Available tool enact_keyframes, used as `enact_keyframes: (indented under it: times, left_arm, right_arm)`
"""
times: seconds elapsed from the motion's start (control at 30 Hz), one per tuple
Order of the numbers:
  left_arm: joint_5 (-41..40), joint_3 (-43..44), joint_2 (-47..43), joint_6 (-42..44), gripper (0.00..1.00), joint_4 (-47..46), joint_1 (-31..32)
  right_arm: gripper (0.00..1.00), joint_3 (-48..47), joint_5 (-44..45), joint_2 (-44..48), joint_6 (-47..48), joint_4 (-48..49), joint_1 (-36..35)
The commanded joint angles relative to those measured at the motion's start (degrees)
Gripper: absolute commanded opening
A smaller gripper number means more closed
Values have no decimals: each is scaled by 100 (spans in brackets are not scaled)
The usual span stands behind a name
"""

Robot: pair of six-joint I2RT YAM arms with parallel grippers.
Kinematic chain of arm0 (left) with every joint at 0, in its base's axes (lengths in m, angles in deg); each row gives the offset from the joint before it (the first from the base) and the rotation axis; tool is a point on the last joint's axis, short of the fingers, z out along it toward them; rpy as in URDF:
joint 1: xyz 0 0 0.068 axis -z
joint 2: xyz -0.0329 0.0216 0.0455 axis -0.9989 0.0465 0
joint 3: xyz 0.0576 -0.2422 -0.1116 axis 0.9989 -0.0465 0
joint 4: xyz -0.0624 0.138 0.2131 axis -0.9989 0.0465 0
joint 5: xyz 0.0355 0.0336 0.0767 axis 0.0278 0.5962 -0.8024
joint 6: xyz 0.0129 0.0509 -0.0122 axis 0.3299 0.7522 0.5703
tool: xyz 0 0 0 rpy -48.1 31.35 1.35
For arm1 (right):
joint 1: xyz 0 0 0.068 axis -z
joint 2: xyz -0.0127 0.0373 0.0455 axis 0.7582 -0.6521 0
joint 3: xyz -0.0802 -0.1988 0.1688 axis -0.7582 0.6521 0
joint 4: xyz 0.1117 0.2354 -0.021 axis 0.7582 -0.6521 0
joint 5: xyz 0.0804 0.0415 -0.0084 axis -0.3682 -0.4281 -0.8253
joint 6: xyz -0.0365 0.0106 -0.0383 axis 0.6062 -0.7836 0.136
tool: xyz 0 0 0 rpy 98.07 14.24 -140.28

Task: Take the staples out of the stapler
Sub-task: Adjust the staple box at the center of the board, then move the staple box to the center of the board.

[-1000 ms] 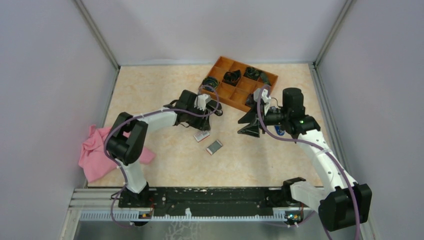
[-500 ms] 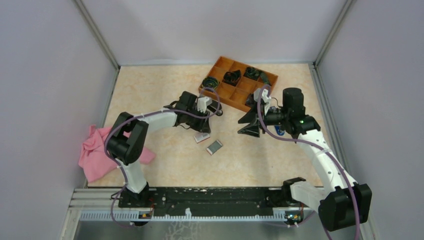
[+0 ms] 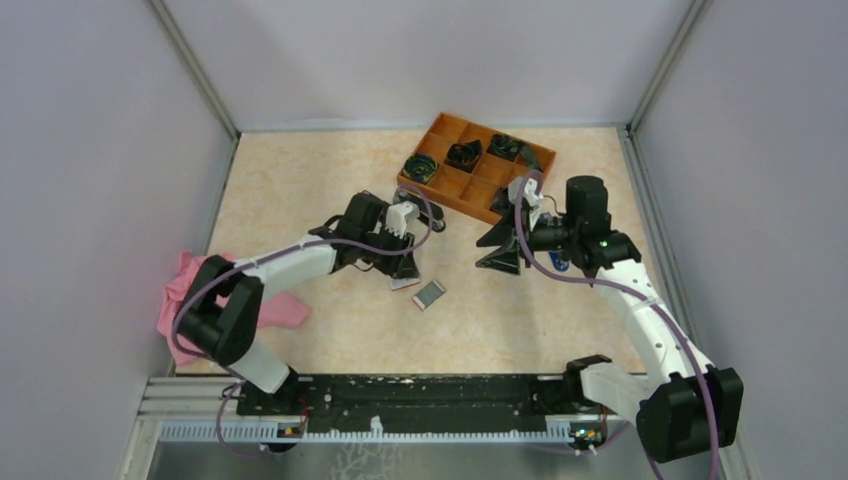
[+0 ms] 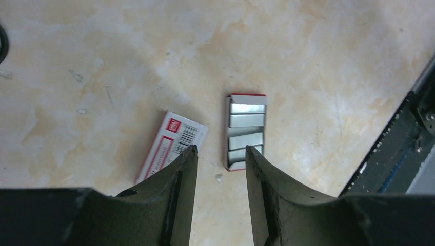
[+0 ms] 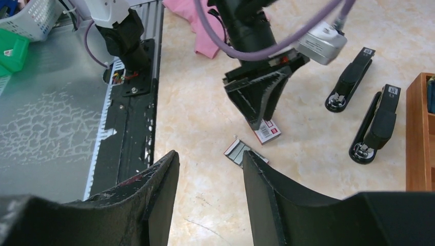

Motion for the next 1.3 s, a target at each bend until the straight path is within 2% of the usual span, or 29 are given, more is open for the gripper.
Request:
enact_keyframes:
  times: [0.0,0.1,0.17,0.27,0.3,0.37,0.43,0.5,0.6,0.9,1.1,1.27]
  left_arm:
    - [99,-554,-1112,-116,46,-732,276]
    - [399,-1523,-2126,-647,48,-1767,295]
    - [549,-2364,-2820,-1363,55,-2763,295]
    - [520,-3573,-3604,-2404,58,-4344,294]
    - [460,-3915,-3747,-2713,58,-4841,295]
    - [240,-4294,-3926,-3207,53,-5162,291]
    - [68,-4341,-3961,-3337,50,-4846,294]
    - [-177,-4181,-3893,-3364,41,-4104,296]
    - [-485,-3885,-3607,-3380,33,-3181,329]
    - [-1744,-3414,-2587,-3635,17,-2440,1260]
    - [-1966,-3169,-1912,-3698,12,-2547,1373]
    - [-1809,-2963,-1314,-3709,12,-2933,1374]
  right_arm:
    - [50,142,-290,121,463,113,45]
    - [55,252,-391,171,1211,-185,44]
    - [59,405,-545,188,1961,-486,45]
    - [64,513,-701,162,3149,-987,27]
    - [66,498,-735,137,3395,-1093,6]
    - [68,377,-647,47,3771,-1235,-94]
    - [73,144,-408,-134,4666,-1732,-217]
    - [74,-101,-145,-361,5593,-2209,-400]
    - [74,-420,296,-773,5978,-2359,-783]
    - [72,-996,626,-1974,5916,-2459,-1206]
    - [72,-357,935,-1721,5105,-1565,-1207]
    - [73,-140,923,-1465,4929,-1181,-1207]
